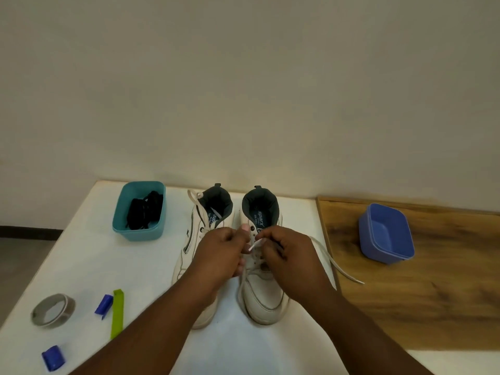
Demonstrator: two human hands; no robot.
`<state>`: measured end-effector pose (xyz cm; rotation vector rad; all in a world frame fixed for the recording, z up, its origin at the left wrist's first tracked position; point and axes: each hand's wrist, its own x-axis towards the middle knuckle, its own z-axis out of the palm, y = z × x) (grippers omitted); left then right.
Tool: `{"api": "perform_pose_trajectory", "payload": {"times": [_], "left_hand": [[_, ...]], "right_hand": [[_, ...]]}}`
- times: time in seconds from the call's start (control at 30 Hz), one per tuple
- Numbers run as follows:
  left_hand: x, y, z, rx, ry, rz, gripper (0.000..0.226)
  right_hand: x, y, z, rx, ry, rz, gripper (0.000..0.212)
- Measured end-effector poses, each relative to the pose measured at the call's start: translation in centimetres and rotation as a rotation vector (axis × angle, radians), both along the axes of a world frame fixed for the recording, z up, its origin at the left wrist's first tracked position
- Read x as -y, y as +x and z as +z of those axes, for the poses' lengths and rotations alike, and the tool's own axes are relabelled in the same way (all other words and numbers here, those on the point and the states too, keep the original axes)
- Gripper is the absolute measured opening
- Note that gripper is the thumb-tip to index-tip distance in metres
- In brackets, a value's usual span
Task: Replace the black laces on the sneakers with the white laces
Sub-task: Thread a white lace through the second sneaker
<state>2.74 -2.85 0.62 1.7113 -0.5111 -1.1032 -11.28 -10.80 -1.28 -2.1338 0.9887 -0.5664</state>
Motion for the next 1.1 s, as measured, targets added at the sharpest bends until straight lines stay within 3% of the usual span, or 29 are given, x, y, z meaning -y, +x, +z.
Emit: {"api": "perform_pose_trajectory", "payload": {"times": [0.1,0.23,0.37,0.63,0.83,1.0,1.1], "left_hand": [[0.1,0.0,-0.2,0.001,-0.014,-0.026,0.029],[0.1,0.0,-0.2,-0.203,-0.04,-0.024,0.033],[-0.2,-0.1,0.0,-0.106,-0.082,-0.041,0.011],[0.1,0.0,-0.2,-0.106,-0.079,-0.023,0.019],[0.4,0.3,-0.9,0.065,-0.081,-0.02,0.024],[0.6,0.2,-2.9,0.325,-0.044,-0.031,0.017],[0.3,-0.2,-3.6,0.596,-0.001,-0.113,0.025]], "right_hand": [[0.0,0.2,-0.1,-0.058,-0.103,0.089,0.011],[0.2,0.1,-0.1,-0.062,-0.102,0.055,0.01],[0.4,-0.2,0.0,-0.033,-0.076,0.12,0.015],[1.1,-0.6,0.0,0.136,0.181,0.082,0.016],[1.2,-0.2,0.4,0.061,0.175,0.105,0.011],[1.7,-0.4,0.0,-0.25,-0.344,-0.054,0.013],[1.4,-0.1,0.1,-0.344,-0.49,-0.085,0.01]]}}
